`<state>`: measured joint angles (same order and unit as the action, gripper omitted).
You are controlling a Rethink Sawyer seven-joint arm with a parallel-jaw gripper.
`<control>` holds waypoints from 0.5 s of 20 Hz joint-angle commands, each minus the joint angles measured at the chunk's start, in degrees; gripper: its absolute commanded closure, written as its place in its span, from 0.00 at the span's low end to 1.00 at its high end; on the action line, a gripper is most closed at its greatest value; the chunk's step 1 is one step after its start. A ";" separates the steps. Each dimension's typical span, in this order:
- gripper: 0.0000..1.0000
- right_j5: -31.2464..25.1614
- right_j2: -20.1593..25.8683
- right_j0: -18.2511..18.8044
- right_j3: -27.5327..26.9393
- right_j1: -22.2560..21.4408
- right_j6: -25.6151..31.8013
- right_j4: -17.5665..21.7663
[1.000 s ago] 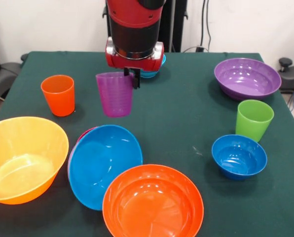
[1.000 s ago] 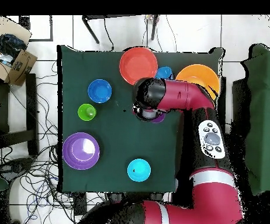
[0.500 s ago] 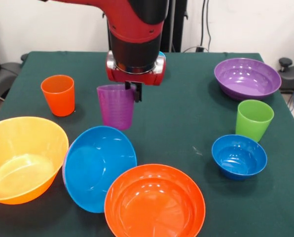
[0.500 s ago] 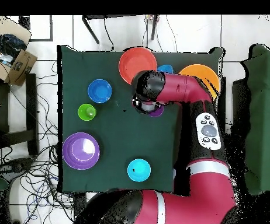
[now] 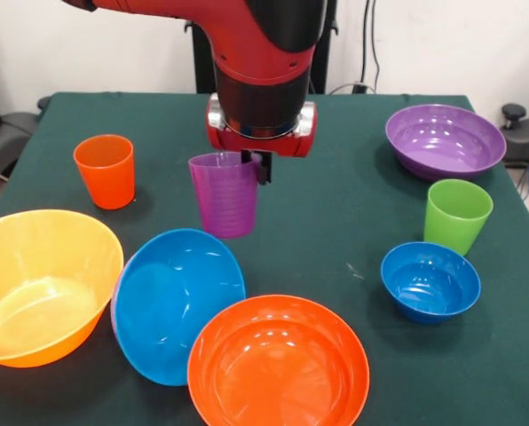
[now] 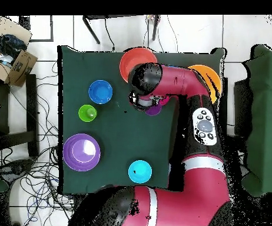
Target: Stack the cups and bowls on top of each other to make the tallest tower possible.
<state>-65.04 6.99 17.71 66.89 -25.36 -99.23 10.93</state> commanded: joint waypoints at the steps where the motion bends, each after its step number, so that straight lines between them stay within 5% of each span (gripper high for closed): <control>1: 1.00 -6.57 1.56 -2.60 -11.81 3.19 -9.81 -1.92; 7: 1.00 -13.23 0.70 -3.64 -17.42 5.62 -13.70 -4.68; 10: 1.00 -10.66 0.51 -3.88 -19.53 6.56 -13.60 -4.85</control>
<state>-71.59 6.61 15.28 54.75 -21.14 -101.54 6.97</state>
